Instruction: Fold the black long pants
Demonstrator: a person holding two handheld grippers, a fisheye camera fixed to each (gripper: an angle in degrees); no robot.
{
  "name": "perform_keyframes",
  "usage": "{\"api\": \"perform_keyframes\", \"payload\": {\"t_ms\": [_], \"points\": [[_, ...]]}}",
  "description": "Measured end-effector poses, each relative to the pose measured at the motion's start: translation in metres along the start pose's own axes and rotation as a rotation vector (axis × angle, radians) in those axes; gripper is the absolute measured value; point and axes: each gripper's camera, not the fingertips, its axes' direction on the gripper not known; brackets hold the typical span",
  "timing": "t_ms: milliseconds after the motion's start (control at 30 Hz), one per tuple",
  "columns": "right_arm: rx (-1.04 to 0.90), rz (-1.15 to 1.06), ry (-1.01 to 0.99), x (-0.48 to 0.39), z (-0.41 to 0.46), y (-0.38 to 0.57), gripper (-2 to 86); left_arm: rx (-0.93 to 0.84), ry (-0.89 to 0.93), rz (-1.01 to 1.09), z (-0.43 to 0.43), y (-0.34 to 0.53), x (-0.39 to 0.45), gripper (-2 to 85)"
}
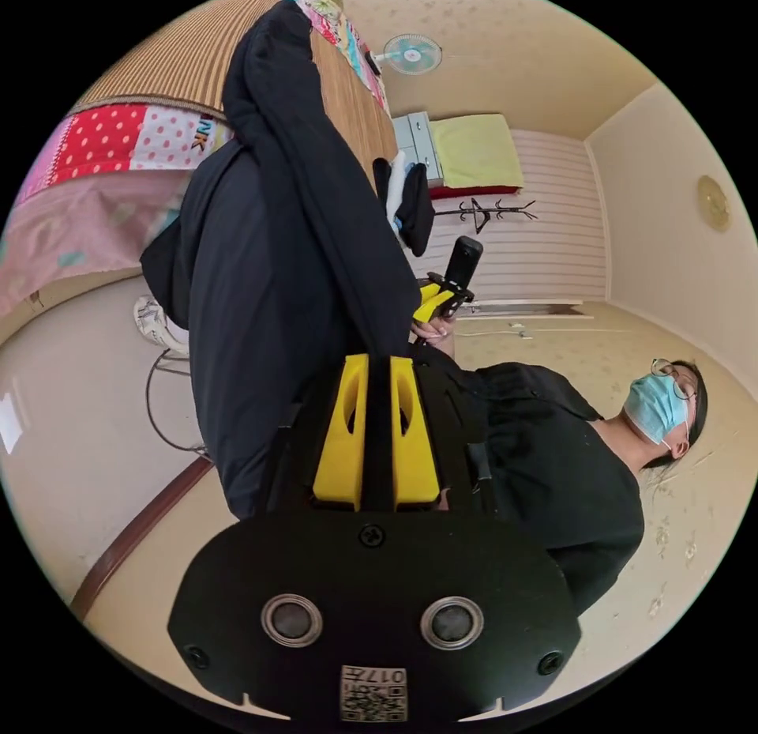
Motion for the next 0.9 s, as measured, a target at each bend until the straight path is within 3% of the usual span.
{"api": "perform_keyframes", "payload": {"t_ms": [100, 200, 367, 567, 767, 833, 900], "points": [[0.092, 0.021, -0.028, 0.015, -0.028, 0.001, 9.9, 0.248, 0.032, -0.044, -0.031, 0.001, -0.014, 9.7], [0.237, 0.111, -0.018, 0.047, -0.066, -0.004, 13.0, 0.365, 0.028, -0.057, -0.039, -0.026, -0.027, 14.8], [0.298, 0.376, 0.013, 0.118, -0.089, -0.041, 14.6, 0.302, 0.121, -0.08, -0.014, -0.122, -0.063, 17.2], [0.229, 0.523, 0.168, 0.148, -0.065, -0.082, 15.7, 0.212, -0.091, -0.195, 0.013, -0.197, -0.076, 19.3], [0.322, 0.481, 0.118, 0.148, -0.059, -0.073, 10.5, 0.273, -0.093, -0.057, 0.016, -0.193, -0.04, 7.3], [0.374, 0.392, 0.102, 0.137, -0.065, -0.063, 8.8, 0.323, -0.009, 0.045, 0.006, -0.181, -0.036, 6.2], [0.413, 0.306, 0.031, 0.138, -0.07, -0.048, 7.7, 0.338, 0.138, -0.005, 0.001, -0.171, -0.067, 6.2]]}}
